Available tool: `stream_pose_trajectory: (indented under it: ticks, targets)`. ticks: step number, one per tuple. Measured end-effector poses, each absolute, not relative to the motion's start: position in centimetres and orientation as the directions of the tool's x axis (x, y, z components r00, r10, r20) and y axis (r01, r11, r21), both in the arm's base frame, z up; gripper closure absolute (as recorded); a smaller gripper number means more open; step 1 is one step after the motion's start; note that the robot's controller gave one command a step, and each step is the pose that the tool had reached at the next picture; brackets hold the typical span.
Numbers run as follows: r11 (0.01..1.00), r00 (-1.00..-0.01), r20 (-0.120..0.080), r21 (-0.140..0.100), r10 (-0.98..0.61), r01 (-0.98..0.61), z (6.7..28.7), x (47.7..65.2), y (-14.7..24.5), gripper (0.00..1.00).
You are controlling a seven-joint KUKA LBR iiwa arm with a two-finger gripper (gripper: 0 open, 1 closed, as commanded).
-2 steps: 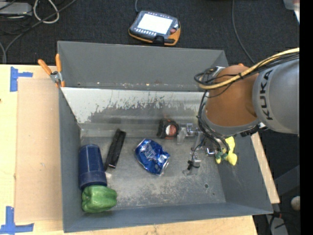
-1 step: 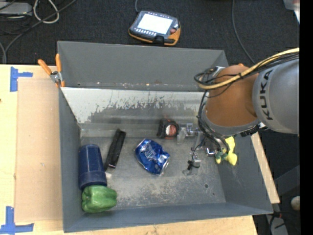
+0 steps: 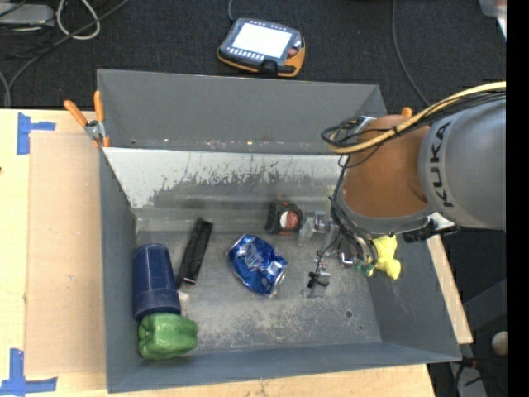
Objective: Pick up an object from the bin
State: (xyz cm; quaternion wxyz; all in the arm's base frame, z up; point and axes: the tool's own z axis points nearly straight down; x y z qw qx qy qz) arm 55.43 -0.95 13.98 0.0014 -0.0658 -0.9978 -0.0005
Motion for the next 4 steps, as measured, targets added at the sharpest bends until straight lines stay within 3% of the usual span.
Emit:
stream_pose_trajectory:
  ticks: [1,2,3,4]
  targets:
    - [0.99,-0.99,0.002,0.001,0.14,0.14,11.5,59.8,1.7,1.0]
    - [0.99,-0.99,0.002,0.0,0.139,0.139,11.5,59.8,1.7,0.0]
    - [0.99,-0.99,0.002,0.0,0.138,0.138,11.5,59.8,1.7,0.0]
    - [1.0,-1.0,0.002,0.002,0.014,0.014,7.3,60.7,3.5,0.0]
